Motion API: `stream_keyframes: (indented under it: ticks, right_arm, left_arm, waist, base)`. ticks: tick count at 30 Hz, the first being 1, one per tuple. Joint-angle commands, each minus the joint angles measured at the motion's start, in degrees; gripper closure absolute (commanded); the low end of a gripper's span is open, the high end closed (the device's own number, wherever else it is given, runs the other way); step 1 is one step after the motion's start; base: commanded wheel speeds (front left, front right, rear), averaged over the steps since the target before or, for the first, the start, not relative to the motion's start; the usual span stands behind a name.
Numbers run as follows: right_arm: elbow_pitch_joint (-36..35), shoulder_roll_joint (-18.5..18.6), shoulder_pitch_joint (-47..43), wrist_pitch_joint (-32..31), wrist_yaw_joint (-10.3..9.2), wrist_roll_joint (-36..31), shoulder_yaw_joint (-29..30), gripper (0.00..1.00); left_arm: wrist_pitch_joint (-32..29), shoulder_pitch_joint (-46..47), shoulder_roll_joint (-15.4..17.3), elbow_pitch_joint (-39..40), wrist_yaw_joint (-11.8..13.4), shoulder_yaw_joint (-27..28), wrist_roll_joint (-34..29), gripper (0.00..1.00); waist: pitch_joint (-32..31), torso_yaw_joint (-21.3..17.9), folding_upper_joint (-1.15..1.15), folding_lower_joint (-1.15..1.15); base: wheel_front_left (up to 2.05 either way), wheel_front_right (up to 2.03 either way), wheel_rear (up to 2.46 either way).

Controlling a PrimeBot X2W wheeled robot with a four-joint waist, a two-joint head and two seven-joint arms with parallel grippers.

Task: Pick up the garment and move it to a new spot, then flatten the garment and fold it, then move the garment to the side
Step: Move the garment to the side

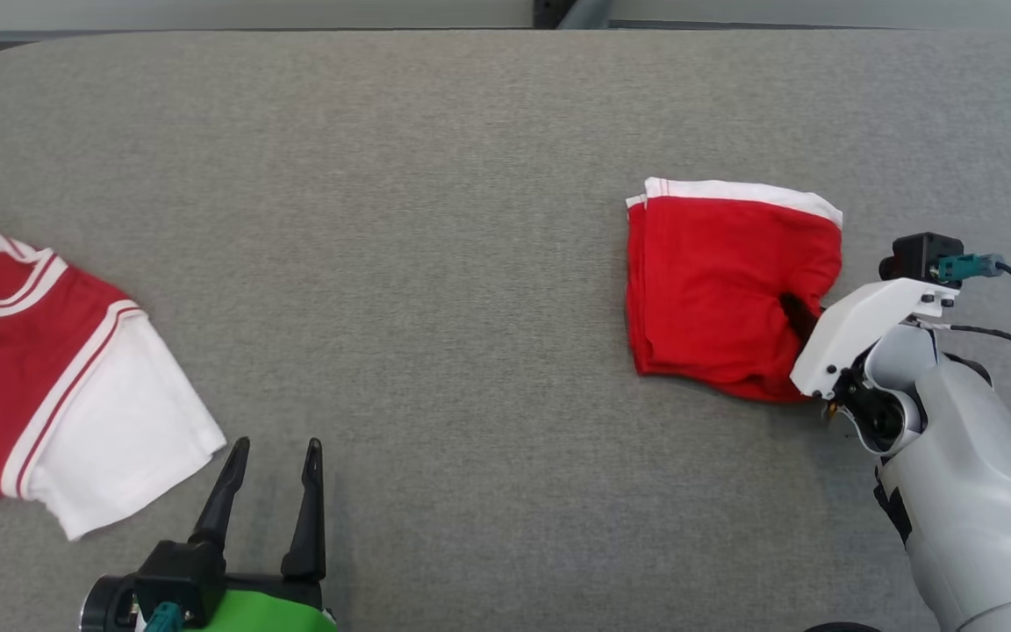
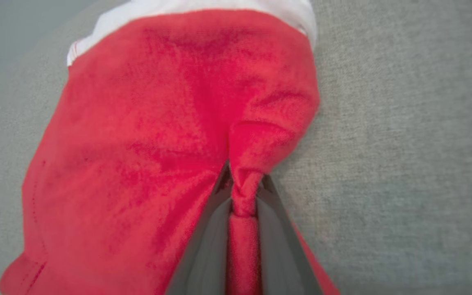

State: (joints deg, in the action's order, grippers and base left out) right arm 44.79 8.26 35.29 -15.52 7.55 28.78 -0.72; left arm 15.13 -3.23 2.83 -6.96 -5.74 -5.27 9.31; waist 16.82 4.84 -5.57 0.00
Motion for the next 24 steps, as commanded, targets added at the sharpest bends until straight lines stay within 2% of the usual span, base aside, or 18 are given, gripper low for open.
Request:
stream_keyframes:
  ticks: [1, 7, 11, 17, 24]
  right_arm:
    - [0.6, 0.9, 0.6, 0.5, -0.12, 0.7, -0.4, 1.0]
    - [2.2, 1.6, 2.8, 2.4, -0.11, 0.7, -3.0, 1.0]
    - [3.7, 3.1, 4.5, 4.3, -0.11, -0.4, -4.5, 1.0]
    - [5.8, 5.2, 8.3, 6.7, -0.1, -4.0, -7.7, 1.0]
    - [8.1, 10.6, 16.6, 7.6, -0.1, -10.0, -12.0, 1.0]
  left_arm:
    - [0.0, 0.0, 0.1, 0.6, -0.2, 0.5, -0.7, 0.0]
    - [0.0, 1.8, 1.3, 2.0, -1.0, 0.9, -2.5, 0.0]
    - [0.0, 2.7, 2.6, 2.3, -1.3, 0.3, -3.1, 0.0]
    - [0.0, 2.6, 4.1, 2.0, -1.6, -0.1, -3.4, 0.0]
    - [0.0, -0.1, 5.6, 2.4, -1.4, 1.6, -3.3, 0.0]
  waist:
    - [1.4, -6.6, -0.01, 0.0]
    - [4.2, -16.0, -0.01, 0.0]
    - [5.5, -19.4, -0.01, 0.0]
    - [7.0, -20.2, -0.01, 0.0]
    - [8.6, -16.2, -0.01, 0.0]
  base:
    - [0.0, 0.0, 0.0]
    - [0.0, 0.0, 0.0]
    - [0.0, 0.0, 0.0]
    - [0.0, 0.0, 0.0]
    - [0.0, 0.0, 0.0]
